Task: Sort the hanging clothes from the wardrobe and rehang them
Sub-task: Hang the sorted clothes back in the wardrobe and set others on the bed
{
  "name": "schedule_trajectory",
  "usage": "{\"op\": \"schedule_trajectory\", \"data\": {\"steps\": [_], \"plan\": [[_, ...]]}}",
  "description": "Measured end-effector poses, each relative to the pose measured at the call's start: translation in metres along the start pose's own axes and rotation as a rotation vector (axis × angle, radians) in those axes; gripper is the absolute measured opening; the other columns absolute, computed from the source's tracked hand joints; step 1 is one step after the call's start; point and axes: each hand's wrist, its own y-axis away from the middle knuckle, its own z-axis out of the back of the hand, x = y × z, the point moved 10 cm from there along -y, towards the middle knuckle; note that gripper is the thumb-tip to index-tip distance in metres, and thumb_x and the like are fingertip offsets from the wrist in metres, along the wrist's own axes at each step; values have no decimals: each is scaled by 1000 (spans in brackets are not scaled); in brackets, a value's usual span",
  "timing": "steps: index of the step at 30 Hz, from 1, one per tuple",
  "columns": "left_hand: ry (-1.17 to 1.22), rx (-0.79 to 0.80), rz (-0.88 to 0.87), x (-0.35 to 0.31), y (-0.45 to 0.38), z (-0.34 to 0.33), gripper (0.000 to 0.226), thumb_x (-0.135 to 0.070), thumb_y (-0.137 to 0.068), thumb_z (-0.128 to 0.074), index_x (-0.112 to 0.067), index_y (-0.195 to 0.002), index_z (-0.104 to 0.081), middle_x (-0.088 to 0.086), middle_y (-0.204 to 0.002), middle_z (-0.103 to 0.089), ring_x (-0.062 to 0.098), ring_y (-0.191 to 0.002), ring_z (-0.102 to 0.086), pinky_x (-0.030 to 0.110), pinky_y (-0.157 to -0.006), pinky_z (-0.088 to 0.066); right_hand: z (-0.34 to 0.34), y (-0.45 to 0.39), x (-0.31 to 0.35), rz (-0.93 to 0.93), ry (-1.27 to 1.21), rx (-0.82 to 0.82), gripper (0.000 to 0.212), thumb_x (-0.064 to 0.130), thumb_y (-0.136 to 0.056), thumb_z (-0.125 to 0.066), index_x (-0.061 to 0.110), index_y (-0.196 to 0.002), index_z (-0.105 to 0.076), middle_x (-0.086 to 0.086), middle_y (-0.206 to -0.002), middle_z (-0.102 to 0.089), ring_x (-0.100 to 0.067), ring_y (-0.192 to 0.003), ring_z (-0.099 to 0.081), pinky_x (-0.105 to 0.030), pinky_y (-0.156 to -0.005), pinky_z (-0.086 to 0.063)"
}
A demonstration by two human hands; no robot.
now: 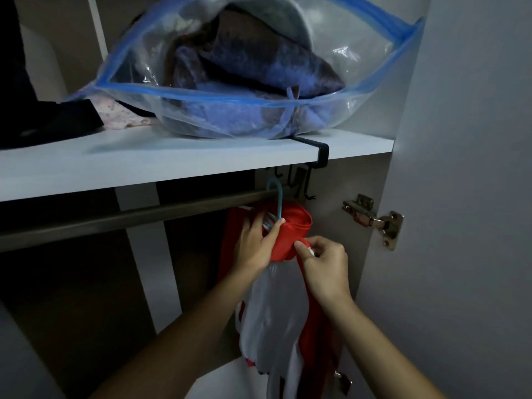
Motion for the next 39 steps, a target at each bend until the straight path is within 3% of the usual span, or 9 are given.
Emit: {"op": "schedule_trajectory", "data": {"steps": [2,10,15,18,21,26,31,39], "plan": [[-2,-6,-8,3,-8,-5,68,-69,-95,-55,-32,-152,-48,9,-150,-52,31,-138,-51,40,-111,-43,-4,-5,-6,-1,4,-9,12,27,-94,-75,24,-83,-77,11,-72,-75,-6,-72,-72,-38,-74,-59],[-42,24,43,6,-18,-16,70,-70,-98,-46,-33,-157,-41,5,-157,-46,29,-142,-46,39,-109,-39,-11,-18,-11,7,29,-29,13,28,-95,-74,25,-83,-77,12,-74,-75,-3,-77,-71,-30,-73,-54],[-53,123,83,22,-16,-36,71,-75,-97,-40,-40,-159,-34,4,-162,-41,30,-146,-43,43,-115,-39,-13,-16,-21,-23,107,-16,16,29,-97,-72,24,-81,-73,8,-73,-72,-13,-78,-69,-38,-77,-56],[-66,157,89,15,-14,-43,69,-73,-100,-34,-41,-161,-30,5,-166,-34,32,-148,-39,45,-116,-35,-9,-12,-8,79,291,-25,15,27,-100,-65,22,-86,-64,6,-71,-66,-20,-72,-64,-35,-67,-45],[-106,161,89,8,-14,-47,66,-70,-102,-32,-41,-162,-27,6,-166,-33,33,-148,-39,44,-115,-35,-7,-5,11,245,565,-42,8,14,-101,-57,17,-107,-62,-2,-95,-62,-30,-83,-65,-36,-65,-43],[-146,158,96,5,-19,-54,61,-60,-106,-35,-42,-163,-22,7,-165,-35,33,-148,-39,45,-115,-35,-7,4,21,341,790,-21,64,-1,-83,-56,15,-145,-48,-6,-126,-47,-27,-111,-54,-40,-73,-56],[-195,171,89,5,-23,-61,61,-54,-107,-38,-40,-164,-21,6,-166,-34,32,-150,-36,46,-117,-34,-13,9,11,357,889,83,78,2,-74,-65,7,-150,-48,-9,-145,-49,-29,-128,-49,-42,-95,-55],[-193,202,107,2,-18,-56,65,-62,-105,-33,-36,-164,-24,10,-167,-32,34,-152,-31,48,-119,-30,-18,13,1,320,924,161,81,9,-84,-60,9,-160,-33,-11,-162,-35,-28,-145,-35,-42,-111,-45]]}}
